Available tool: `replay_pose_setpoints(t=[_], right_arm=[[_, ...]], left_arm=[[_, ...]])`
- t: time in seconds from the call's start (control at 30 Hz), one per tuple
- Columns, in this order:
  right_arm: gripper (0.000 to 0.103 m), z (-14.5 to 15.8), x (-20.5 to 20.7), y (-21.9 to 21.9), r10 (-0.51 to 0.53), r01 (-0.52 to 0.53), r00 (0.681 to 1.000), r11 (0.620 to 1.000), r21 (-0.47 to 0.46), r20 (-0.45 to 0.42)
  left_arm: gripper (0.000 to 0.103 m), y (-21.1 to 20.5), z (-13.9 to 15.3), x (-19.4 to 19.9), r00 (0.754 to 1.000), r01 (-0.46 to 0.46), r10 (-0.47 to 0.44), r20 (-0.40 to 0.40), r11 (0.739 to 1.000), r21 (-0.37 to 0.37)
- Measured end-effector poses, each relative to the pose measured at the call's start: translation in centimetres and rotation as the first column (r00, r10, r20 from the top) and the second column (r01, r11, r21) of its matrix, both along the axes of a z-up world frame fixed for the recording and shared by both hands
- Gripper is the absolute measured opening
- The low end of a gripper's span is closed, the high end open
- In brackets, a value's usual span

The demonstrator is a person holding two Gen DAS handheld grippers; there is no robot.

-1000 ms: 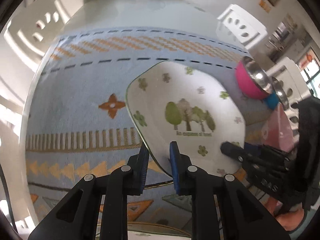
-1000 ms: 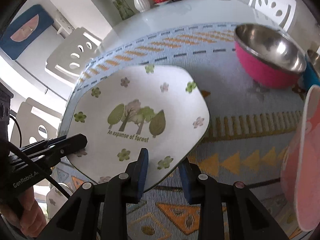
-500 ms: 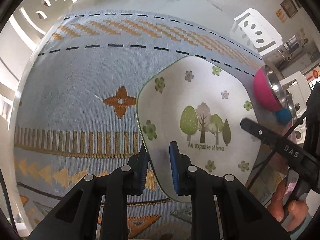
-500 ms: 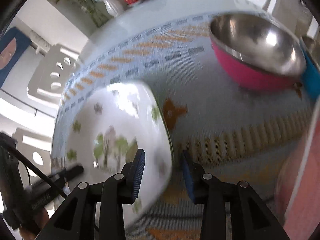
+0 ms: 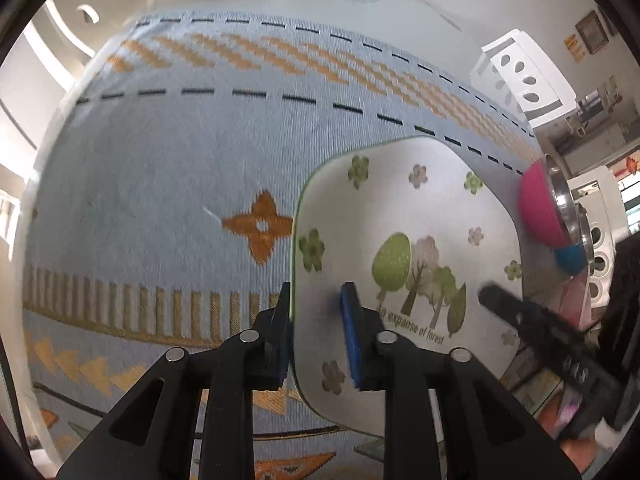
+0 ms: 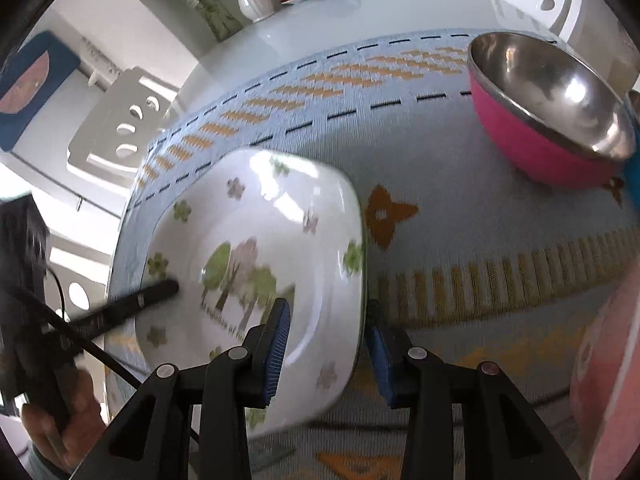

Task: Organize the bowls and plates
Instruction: 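Lift the second forest plate with the left gripper toward the stack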

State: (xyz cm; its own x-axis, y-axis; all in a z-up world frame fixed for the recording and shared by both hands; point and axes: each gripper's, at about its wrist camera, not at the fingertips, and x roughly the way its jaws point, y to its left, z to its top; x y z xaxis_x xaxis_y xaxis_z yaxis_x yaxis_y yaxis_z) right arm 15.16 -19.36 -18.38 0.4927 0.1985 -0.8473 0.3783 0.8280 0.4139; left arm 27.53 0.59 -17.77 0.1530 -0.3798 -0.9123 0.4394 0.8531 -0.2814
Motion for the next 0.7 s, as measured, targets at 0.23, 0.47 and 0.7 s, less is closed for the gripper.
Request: replay_pose_setpoints(t=[0.23,0.47,0.7], right_arm=[[0.034,0.8,0.2,0.8,0.125,-0.120,0.991,0.990,-0.077,0.056],[0.033,3.9,-2.1,3.2,0.172,-0.159,0.977,0.981,-0.113,0.123],[0.033,7.7,-5.6,7.4,0.175,-0.154,0.971,0.979,-0.133,0.164]], left_arm=[[0.019,0.5,2.5,-2.0,0.991,0.050,-0.048,0.123,0.999,-0.013],[0.019,3.4,6.1,-4.3,0.983,0.034,-0.021,0.183,0.997,-0.066],[0.019,7.8,9.7,-7.6,0.972,0.040,-0.010,0.235,0.992,-0.122]])
